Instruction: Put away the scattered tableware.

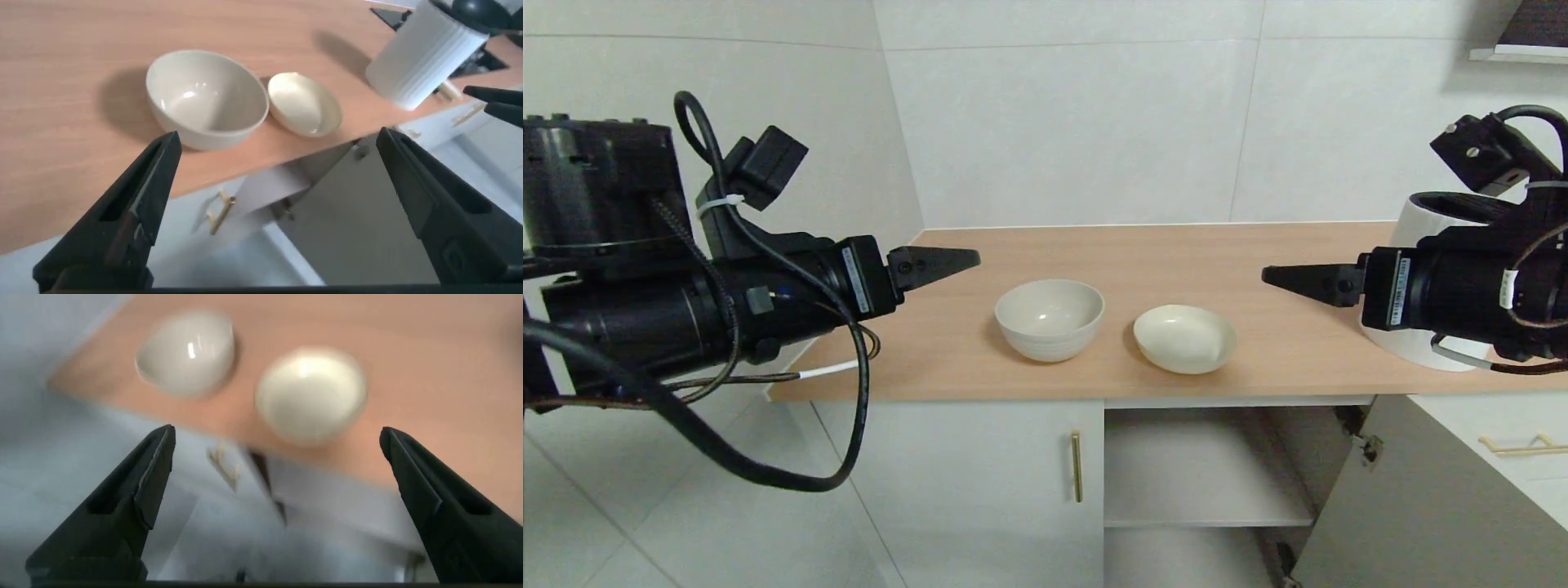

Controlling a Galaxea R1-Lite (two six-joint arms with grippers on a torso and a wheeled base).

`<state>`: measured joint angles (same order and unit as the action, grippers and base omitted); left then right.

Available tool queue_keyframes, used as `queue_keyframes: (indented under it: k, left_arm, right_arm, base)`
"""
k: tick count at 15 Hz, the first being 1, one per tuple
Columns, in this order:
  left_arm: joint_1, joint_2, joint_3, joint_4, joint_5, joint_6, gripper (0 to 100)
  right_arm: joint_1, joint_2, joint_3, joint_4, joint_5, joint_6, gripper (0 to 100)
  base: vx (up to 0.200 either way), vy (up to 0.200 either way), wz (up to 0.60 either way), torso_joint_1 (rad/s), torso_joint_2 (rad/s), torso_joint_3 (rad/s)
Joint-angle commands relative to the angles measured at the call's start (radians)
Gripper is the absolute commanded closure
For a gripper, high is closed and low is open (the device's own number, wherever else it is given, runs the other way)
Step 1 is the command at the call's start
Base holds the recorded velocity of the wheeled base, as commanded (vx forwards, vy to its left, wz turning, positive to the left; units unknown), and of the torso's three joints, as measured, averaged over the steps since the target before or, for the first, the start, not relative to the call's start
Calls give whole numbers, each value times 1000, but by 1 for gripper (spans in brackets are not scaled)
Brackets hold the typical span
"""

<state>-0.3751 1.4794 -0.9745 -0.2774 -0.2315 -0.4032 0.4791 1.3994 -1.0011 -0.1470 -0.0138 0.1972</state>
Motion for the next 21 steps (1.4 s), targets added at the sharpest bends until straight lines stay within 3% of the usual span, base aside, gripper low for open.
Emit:
queue_keyframes:
  k: [1, 4, 5, 6, 8, 10, 16, 19, 21]
  left_arm:
    - [8, 87, -92, 63, 3, -49, 0]
    - [10, 153, -112, 64, 46, -126, 0]
    - [8, 167, -122, 66, 67, -137, 0]
    - [7, 203, -147, 66, 130, -164, 0]
    - [-22, 256, -165, 66, 216, -171, 0]
    - [-41, 297, -167, 64, 258, -171, 0]
    - [-42, 457, -194, 18, 268, -177, 0]
    - [-42, 498, -216, -11, 267, -209, 0]
    - [-42, 510, -217, -12, 262, -209, 0]
  right_arm:
    - [-20, 43, 4, -14, 0, -4, 0]
    - [-25, 93, -51, -11, -55, 1, 0]
    - [-25, 107, -65, 0, -81, 4, 0]
    - [-25, 138, -100, 34, -126, 28, 0]
    - [-25, 185, -163, 83, -133, 106, 0]
    - [-28, 216, -177, 98, -133, 123, 0]
    - [-33, 242, -175, 93, -135, 125, 0]
    - [-33, 240, -175, 93, -135, 126, 0]
    - [-33, 240, -174, 93, -135, 126, 0]
  base:
    - [0, 0, 0, 85, -198, -115]
    - [0, 0, 0, 29, -57, -36]
    - [0, 0, 0, 0, 0, 0]
    - [0, 0, 0, 0, 0, 0]
    - [0, 0, 0, 0, 0, 0]
    - [0, 0, 0, 0, 0, 0]
    - [0, 0, 0, 0, 0, 0]
    - [0, 0, 0, 0, 0, 0]
    - [0, 0, 0, 0, 0, 0]
